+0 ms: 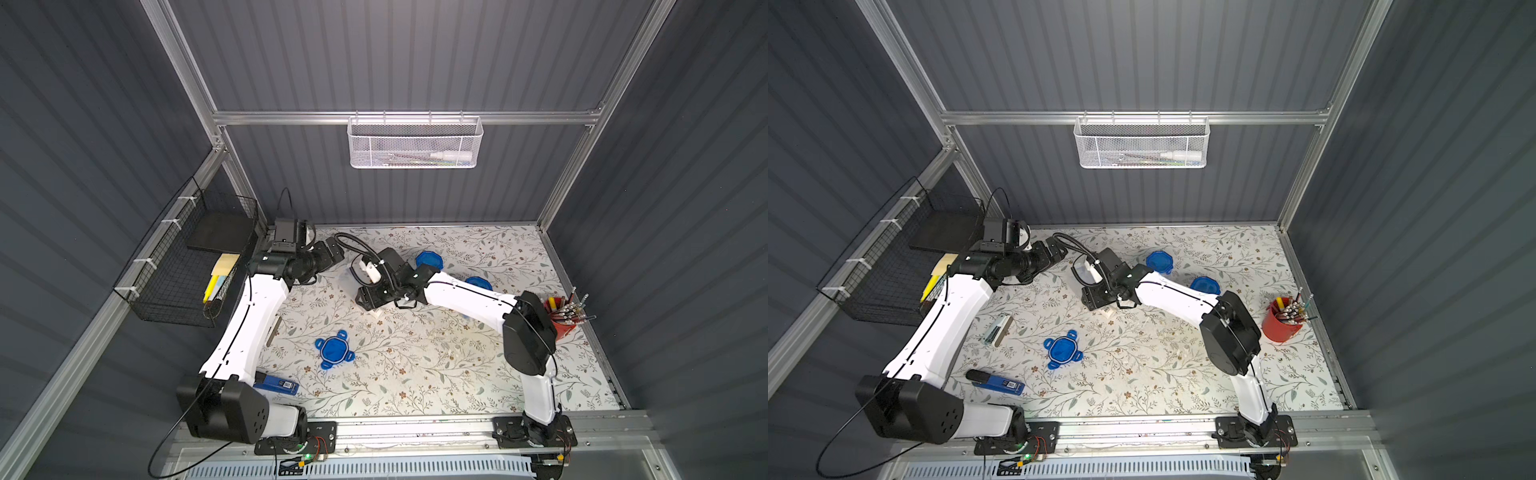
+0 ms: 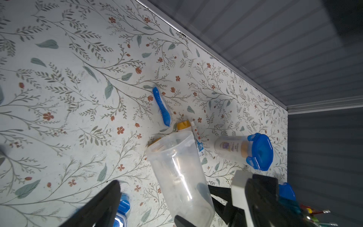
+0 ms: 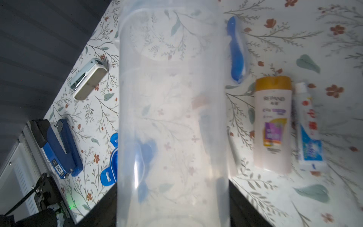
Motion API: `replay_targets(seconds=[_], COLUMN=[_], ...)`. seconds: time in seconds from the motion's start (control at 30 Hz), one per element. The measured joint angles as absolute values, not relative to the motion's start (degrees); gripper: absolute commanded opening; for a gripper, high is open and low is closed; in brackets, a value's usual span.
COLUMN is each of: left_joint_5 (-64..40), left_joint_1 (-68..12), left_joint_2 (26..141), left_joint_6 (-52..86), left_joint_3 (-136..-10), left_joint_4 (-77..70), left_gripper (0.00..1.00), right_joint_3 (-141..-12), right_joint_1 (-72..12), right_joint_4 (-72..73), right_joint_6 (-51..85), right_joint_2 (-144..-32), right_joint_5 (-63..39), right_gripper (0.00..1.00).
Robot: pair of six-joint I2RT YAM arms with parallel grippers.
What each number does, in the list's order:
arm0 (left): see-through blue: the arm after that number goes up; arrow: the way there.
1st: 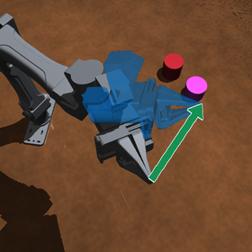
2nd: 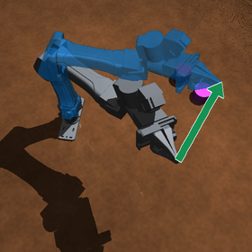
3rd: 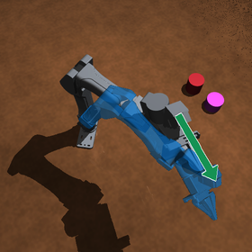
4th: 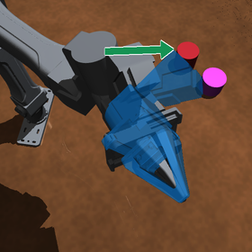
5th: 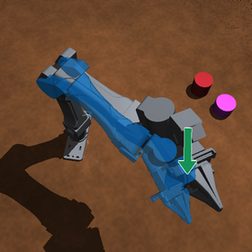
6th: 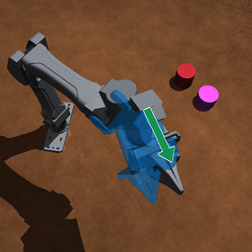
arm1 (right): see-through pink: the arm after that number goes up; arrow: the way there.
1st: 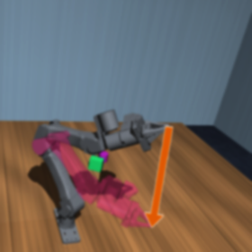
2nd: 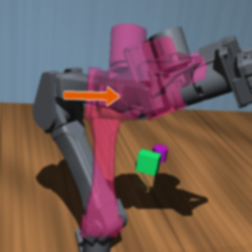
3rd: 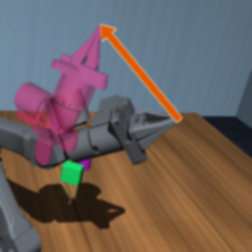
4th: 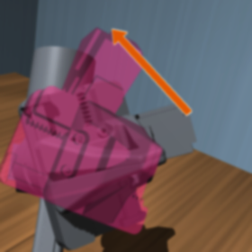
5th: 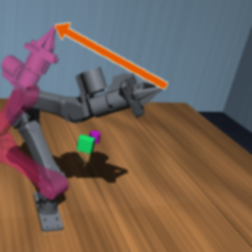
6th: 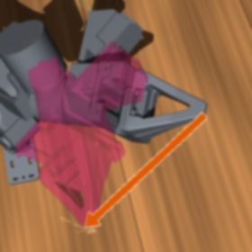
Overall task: Take out toiletry kits
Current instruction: Place the container at the center of the board.
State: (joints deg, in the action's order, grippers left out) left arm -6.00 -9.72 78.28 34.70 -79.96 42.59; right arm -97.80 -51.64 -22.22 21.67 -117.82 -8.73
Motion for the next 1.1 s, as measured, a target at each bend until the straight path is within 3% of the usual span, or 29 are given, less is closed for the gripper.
replay_targets(seconds=[0.33,0.53,0.73,0.87,1.1], left_joint_5=[4.01,7.33,8.51,9.02,9.04], left_joint_1=[-9.72,-9.72,-9.72,-9.72,-9.72], left_joint_2=[70.02,67.31,67.26,67.26,67.40], left_joint_6=[34.74,34.70,34.70,34.70,34.68], left_joint_3=[-77.82,-77.82,-77.82,-77.84,-77.82], left_joint_4=[46.94,49.19,50.46,51.07,51.42], left_gripper=[1.00,1.00,1.00,1.00,1.00], right_joint_3=[-107.24,-113.38,-116.86,-117.54,-114.89], right_joint_1=[-55.72,-57.54,-58.63,-59.02,-59.16], right_joint_4=[-13.43,-11.81,-11.60,-11.92,-8.91], right_joint_6=[26.94,29.17,30.85,31.18,30.46], right_joint_2=[-131.17,-137.40,-141.80,-142.78,-141.45], right_joint_5=[-7.29,-6.09,-5.65,-4.91,-4.56], right_gripper=[0.45,0.55,0.77,0.87,0.88])
